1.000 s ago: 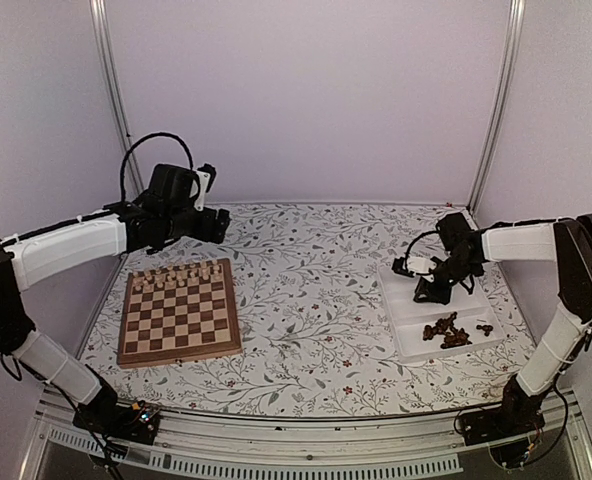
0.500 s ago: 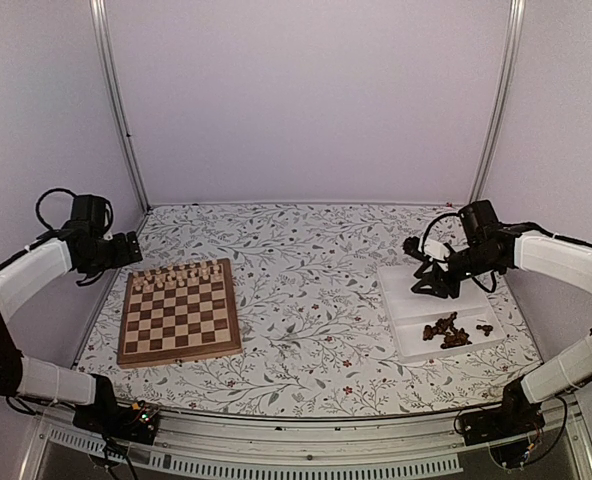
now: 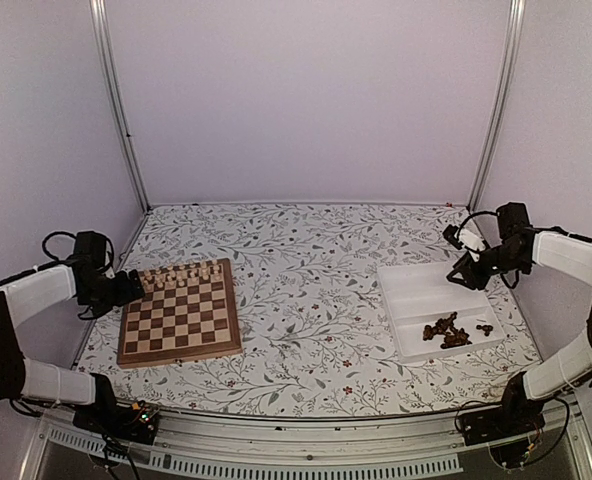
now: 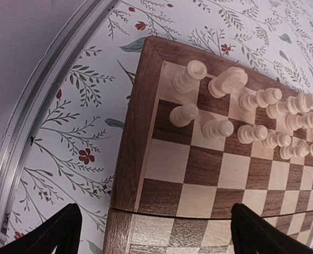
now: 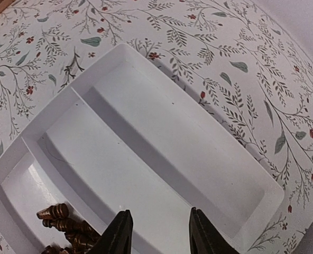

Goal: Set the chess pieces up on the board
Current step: Move the chessboard to the center of the board.

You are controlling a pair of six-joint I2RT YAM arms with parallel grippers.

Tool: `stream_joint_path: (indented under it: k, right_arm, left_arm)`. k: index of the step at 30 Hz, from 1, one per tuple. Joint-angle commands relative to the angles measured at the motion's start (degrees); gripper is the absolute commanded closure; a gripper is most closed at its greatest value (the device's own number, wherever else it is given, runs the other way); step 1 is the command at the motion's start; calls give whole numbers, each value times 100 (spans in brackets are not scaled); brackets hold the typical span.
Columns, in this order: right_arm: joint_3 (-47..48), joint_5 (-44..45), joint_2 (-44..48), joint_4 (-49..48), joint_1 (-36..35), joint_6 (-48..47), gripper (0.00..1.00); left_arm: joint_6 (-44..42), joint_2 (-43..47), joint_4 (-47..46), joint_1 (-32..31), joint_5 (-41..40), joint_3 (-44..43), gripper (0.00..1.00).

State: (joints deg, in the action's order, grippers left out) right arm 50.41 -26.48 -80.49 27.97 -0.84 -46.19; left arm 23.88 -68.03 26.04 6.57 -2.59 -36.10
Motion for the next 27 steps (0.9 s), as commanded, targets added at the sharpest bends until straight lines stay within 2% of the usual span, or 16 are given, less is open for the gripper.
stream_joint_path:
  k: [1, 10, 19, 27]
  right_arm:
    - [129, 63, 231, -27, 386, 101, 61]
    - [93, 173, 219, -87, 579, 168, 61]
    - [311, 314, -87, -85, 1036, 324, 61]
    - [225, 185, -225, -73, 1084, 260, 61]
  left_arm:
    - [30, -325, -325, 16, 397, 155, 1]
    - [-64, -983, -626, -238, 866, 180, 1]
    - [-148, -1257, -752, -1248, 734, 198, 1]
    - [-147, -1696, -865, -2168, 345, -75, 2]
